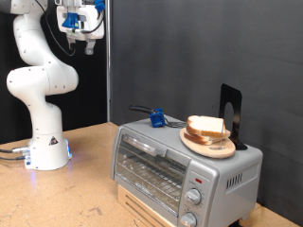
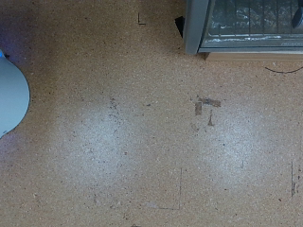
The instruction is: Make a piece of toast with the oven
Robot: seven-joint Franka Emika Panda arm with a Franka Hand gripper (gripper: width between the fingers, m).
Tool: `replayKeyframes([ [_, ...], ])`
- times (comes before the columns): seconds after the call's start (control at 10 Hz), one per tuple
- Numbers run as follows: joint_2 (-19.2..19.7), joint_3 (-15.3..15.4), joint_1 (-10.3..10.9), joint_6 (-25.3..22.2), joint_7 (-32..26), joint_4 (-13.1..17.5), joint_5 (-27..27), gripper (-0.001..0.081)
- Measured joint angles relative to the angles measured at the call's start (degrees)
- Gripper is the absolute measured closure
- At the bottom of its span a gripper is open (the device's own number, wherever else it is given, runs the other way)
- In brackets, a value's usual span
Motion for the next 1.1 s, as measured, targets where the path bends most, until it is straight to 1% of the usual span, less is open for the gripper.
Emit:
replayKeyframes([
  [0.1, 0.0, 0.0, 0.0, 0.2, -1.8, 0.0, 0.1, -0.0003],
  [0.2, 0.0, -0.2, 0.5, 1.8, -6.2, 0.0, 0.1, -0.0003],
  [0.4, 0.4, -1.3, 2.6, 4.2, -19.2, 0.2, -0.7, -0.0003],
  [0.5, 1.0, -1.7, 3.0, 7.4, -25.3, -0.2, -3.6, -0.0003],
  [0.6, 2.1, -1.8, 3.3, 9.8, -29.8, -0.6, -5.5, -0.0003],
  [0.7, 2.0, -1.8, 3.1, 9.4, -28.0, -0.6, -4.6, -0.0003],
  [0.8, 1.6, -2.6, 3.9, 10.3, -31.6, -0.7, -2.2, -0.0003],
  [1.0, 1.2, -6.0, 6.9, 13.9, -45.0, -1.0, -0.8, -0.0003],
  [1.1, 2.1, -7.3, 8.1, 18.0, -51.7, -1.7, -1.4, -0.0003],
])
